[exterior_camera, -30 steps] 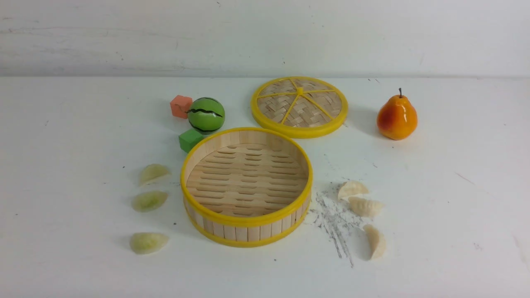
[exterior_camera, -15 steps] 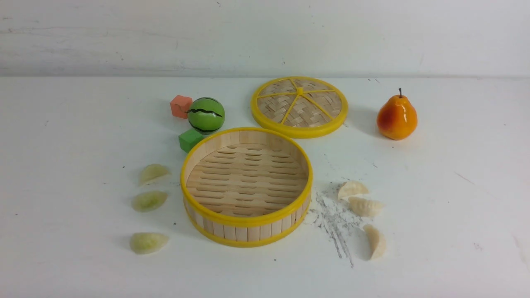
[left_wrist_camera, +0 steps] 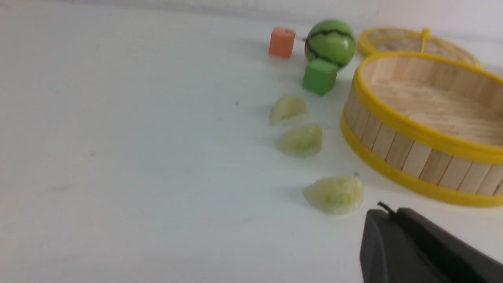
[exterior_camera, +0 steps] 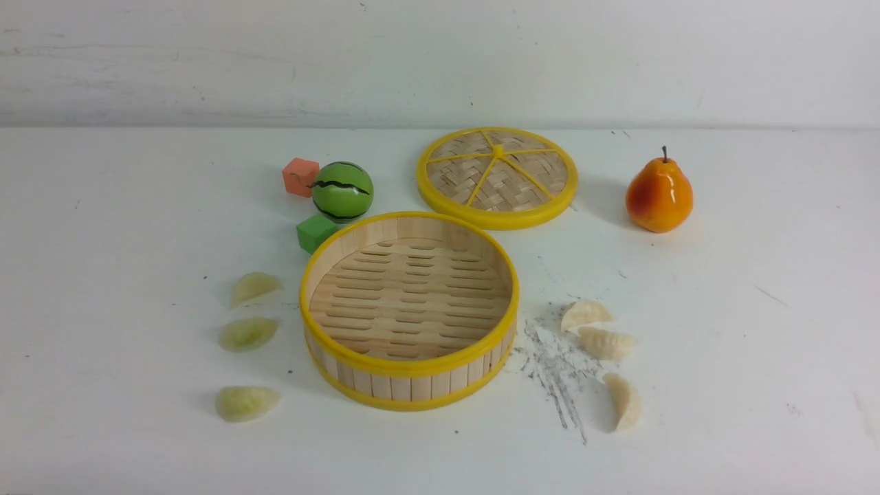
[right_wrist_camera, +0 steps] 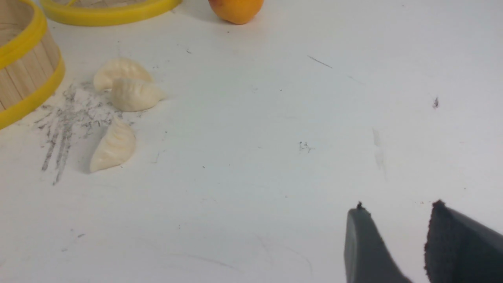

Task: Put the dumplings into the steamer on the white table.
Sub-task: 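Reach for and grasp a dumpling on the table with the left gripper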

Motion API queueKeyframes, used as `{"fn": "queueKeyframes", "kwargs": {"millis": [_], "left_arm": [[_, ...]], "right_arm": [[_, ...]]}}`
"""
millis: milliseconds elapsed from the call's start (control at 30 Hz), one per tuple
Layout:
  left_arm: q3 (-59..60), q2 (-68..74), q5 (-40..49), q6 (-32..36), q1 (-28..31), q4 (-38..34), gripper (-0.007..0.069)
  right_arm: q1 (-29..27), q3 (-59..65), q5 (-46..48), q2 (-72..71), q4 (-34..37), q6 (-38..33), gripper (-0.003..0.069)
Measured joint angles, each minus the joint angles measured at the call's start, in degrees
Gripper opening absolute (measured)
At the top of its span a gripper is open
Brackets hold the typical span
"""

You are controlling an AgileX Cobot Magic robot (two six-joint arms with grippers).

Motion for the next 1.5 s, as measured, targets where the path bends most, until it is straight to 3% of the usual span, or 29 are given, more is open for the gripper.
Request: {"fn": "queueKeyframes", "kwargs": {"millis": [267, 333, 533, 633, 733, 800, 900, 933, 1067, 1167, 1300, 1400, 1500], "left_arm": [[0.00, 0.00, -8.47, 0.00, 0.00, 0.00, 0.0021], [0.00, 0.00, -11.00, 0.00, 0.00, 0.00, 0.0022], [0.00, 0.00, -20.94, 0.00, 0.00, 0.00, 0.0024], [0.00, 0.00, -25.40, -0.62, 0.00, 0.00, 0.0027], [0.00, 0.00, -30.18, -6.88, 0.00, -1.11, 0.0028], [0.00, 0.00, -32.83, -12.27, 0.00, -1.99, 0.0029], [-0.43, 0.00, -38.01, -22.83, 0.00, -3.25, 0.0027], [-0.43, 0.00, -38.01, -22.83, 0.00, -3.25, 0.0027], [-13.59, 2.90, -32.32, -29.53, 0.00, 0.00, -0.0014], [-26.21, 10.46, -20.42, -29.93, 0.00, 3.26, -0.0014], [-37.87, 23.14, -3.46, -28.71, 0.00, 5.45, -0.0014], [-42.56, 31.65, 8.91, -27.36, 0.00, 4.49, -0.0014], [-47.74, 44.15, 24.90, -18.06, 0.00, -2.15, -0.0014]], "right_arm": [[0.00, 0.07, -1.24, 0.00, -1.61, 0.00, 0.0239], [0.00, 0.55, -5.36, 0.00, -1.79, 0.00, 0.0239], [0.00, 0.61, -32.35, 0.00, -1.79, 0.19, 0.0239], [0.00, 0.61, -47.99, 0.00, -1.47, 3.59, 0.0239], [0.00, 0.56, -61.02, 0.00, -0.93, 10.80, 0.0239], [0.00, 0.56, -63.56, 0.00, -0.93, 14.00, 0.0239], [0.00, -0.54, -60.98, 0.00, -1.45, 19.03, 0.0223], [0.00, -0.54, -60.98, 0.00, -1.45, 19.03, 0.0223], [0.00, -9.19, -50.99, 2.52, -5.06, 22.30, 0.0074], [0.00, -15.26, -42.41, 7.15, -8.26, 22.45, -0.0011], [0.00, -21.42, -25.46, 15.13, -13.35, 22.45, -0.0017], [0.00, -22.59, -18.65, 18.87, -14.66, 22.50, -0.0015], [0.07, -22.93, -10.67, 23.79, -14.62, 22.50, -0.0012]]}}
